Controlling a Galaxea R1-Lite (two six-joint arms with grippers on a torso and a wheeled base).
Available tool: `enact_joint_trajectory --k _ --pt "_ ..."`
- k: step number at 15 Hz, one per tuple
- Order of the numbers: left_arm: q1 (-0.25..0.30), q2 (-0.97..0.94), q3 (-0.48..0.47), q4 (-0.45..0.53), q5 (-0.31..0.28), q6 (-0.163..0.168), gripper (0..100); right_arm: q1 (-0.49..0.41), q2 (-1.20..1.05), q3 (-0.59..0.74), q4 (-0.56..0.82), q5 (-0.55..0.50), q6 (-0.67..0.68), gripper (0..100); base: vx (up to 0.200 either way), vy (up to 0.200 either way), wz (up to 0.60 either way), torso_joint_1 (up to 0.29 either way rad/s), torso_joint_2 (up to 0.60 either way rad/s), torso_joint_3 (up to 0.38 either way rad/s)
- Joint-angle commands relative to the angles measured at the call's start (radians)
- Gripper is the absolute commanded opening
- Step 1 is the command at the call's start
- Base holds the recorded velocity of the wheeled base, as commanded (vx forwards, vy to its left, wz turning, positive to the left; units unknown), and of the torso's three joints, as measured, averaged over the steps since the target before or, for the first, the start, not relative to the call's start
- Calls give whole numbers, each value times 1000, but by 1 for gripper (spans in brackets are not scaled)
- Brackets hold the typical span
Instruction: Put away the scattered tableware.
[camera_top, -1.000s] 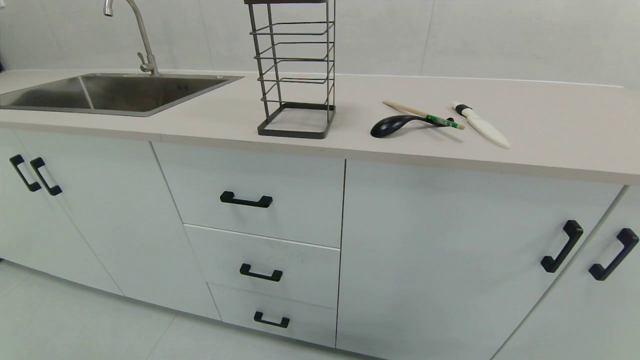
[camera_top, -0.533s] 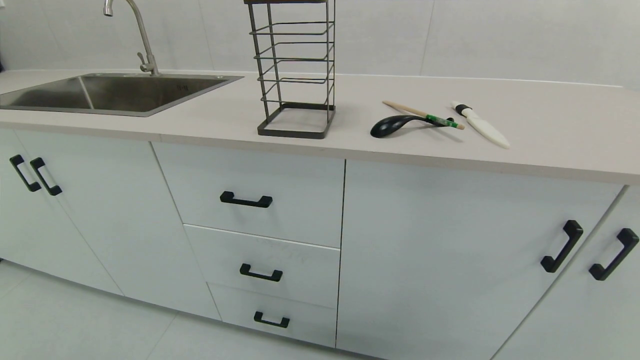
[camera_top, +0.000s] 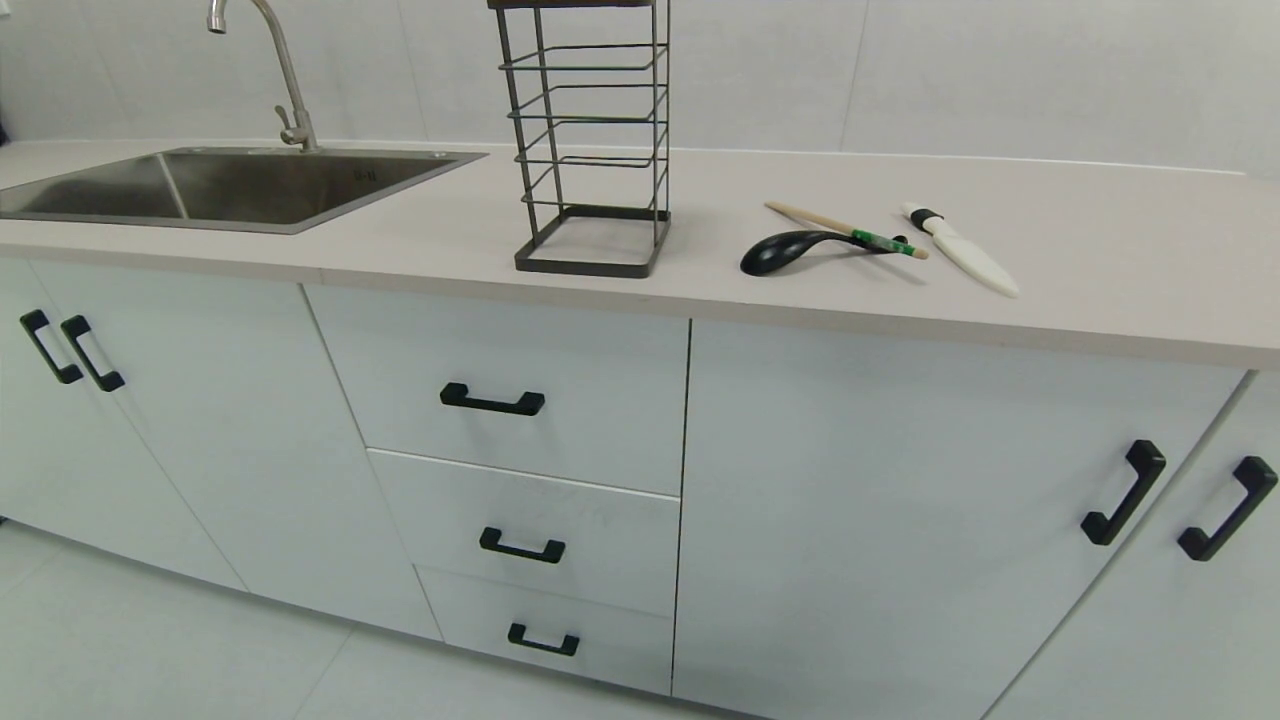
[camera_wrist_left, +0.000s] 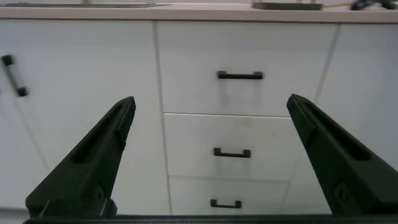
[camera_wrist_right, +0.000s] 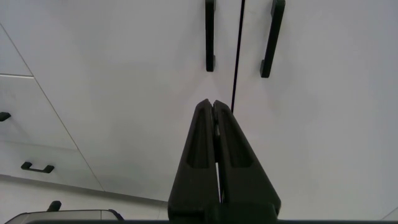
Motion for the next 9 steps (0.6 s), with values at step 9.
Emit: enact_joint_trajectory --k 9 --pt "-22 465 -55 3 -233 562 100 0 2 0 1 0 -1 0 0 0 0 0 0 0"
